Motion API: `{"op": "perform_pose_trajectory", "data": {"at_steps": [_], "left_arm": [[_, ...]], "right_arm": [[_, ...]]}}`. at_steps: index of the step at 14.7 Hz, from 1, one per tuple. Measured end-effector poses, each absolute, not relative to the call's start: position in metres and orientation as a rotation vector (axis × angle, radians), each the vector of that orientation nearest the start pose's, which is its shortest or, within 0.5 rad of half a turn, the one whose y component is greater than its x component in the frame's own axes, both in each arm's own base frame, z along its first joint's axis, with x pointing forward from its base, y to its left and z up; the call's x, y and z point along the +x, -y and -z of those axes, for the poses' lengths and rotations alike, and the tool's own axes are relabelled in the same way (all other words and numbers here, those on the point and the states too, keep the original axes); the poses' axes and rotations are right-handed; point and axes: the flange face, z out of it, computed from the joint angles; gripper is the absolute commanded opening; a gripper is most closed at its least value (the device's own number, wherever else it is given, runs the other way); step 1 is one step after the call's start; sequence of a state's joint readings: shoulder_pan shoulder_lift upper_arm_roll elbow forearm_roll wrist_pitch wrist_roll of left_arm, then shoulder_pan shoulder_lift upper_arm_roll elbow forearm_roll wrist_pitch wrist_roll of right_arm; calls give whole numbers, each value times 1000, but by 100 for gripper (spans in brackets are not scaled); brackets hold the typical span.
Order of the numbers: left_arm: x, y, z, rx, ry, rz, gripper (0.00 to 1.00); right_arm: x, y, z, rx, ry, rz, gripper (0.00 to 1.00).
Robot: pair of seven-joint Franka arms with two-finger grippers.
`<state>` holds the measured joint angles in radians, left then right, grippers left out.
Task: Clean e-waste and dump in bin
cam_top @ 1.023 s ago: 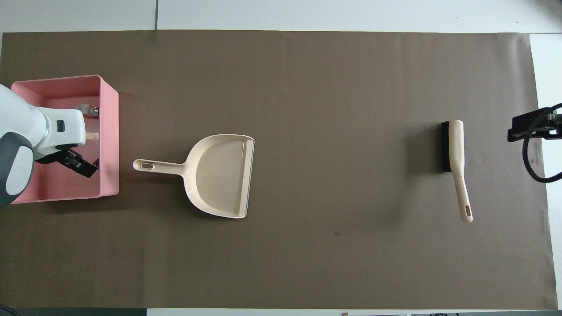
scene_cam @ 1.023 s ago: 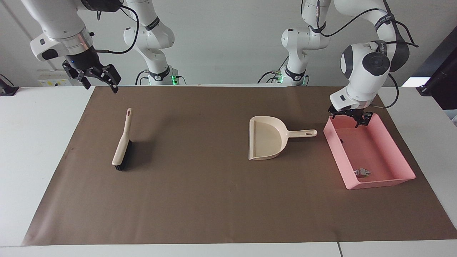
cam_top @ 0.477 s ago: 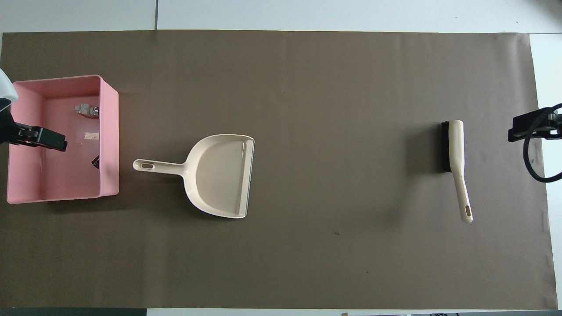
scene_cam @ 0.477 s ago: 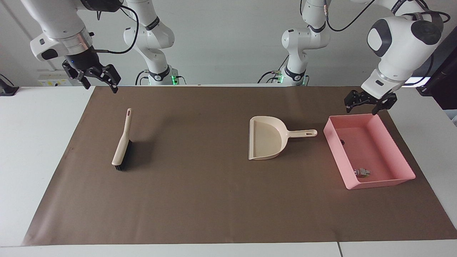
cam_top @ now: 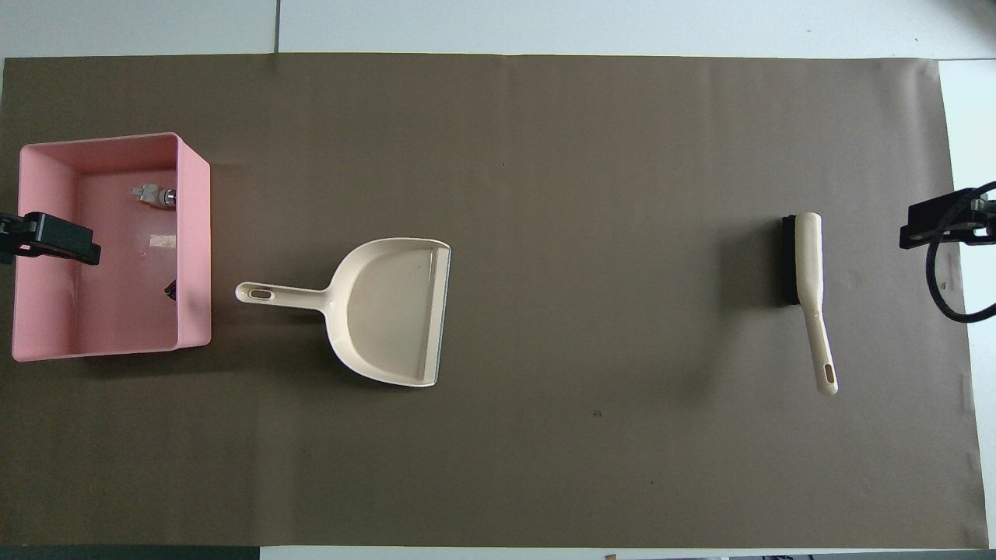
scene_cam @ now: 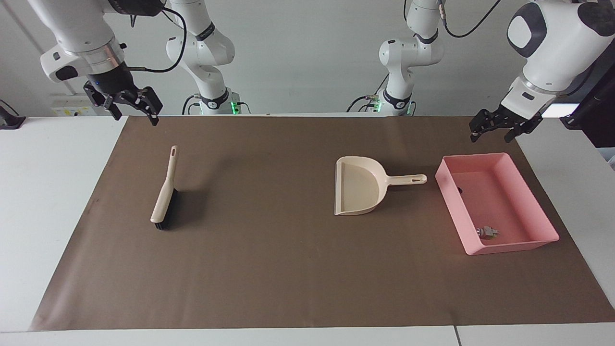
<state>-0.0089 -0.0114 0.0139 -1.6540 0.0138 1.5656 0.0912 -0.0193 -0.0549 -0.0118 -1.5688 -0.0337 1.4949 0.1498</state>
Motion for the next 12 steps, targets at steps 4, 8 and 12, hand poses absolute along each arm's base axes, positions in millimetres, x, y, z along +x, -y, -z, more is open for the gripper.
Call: {"op": "perform_pose_trajectory", "data": {"at_steps": [4,8,12], "left_arm": [[543,-13,-591,-3128,-65,-155,98],[542,-14,-592,-3128,-56,-157,98],[538,-14,-599,-3127,-5,-138,98]], "right_arm": [[529,20,-649,-3162,-289,-26,100],[529,20,-649,-3162,-289,-26,100],[529,20,-648,-3162,-289,-31,100]]}}
